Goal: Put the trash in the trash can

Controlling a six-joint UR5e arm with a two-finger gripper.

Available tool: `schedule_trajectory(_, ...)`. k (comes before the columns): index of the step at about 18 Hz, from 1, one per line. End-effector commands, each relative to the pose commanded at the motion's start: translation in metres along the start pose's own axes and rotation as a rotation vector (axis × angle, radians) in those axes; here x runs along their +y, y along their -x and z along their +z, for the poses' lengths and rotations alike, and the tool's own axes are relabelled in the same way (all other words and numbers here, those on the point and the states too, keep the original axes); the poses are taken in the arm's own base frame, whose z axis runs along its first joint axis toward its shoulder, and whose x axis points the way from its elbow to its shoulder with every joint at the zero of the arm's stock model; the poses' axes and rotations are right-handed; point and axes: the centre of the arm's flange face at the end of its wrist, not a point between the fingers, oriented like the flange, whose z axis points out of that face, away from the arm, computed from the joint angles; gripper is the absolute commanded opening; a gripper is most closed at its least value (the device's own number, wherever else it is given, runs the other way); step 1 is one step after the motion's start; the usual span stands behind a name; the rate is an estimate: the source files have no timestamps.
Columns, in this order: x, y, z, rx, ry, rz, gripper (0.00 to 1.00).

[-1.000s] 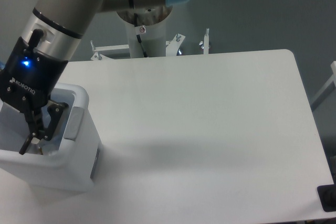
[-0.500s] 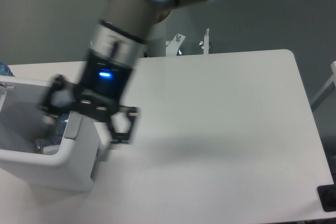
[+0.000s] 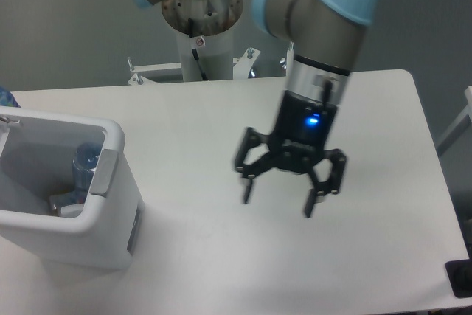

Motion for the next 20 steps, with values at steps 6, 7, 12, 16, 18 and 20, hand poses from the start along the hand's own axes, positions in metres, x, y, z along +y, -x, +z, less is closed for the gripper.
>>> schedule_trajectory(6,0.03,0.017,0.006,-0.165,0.204,0.11,1.0)
schedule_trajectory(7,0.033,0.018,0.007,-0.178,0.229,0.109,1.0)
schedule_trajectory(12,0.042,0.022,0.003,-0.115,0.424,0.369,1.0)
schedule_trajectory(16,0.047,0.022,0.003,-0.106,0.475,0.459,1.0)
schedule_trajectory(18,0.05,0.019,0.006,-0.112,0.501,0.465,1.0)
schedule_trajectory(20,0.05,0.011,0.013,-0.108,0.52,0.481,1.0)
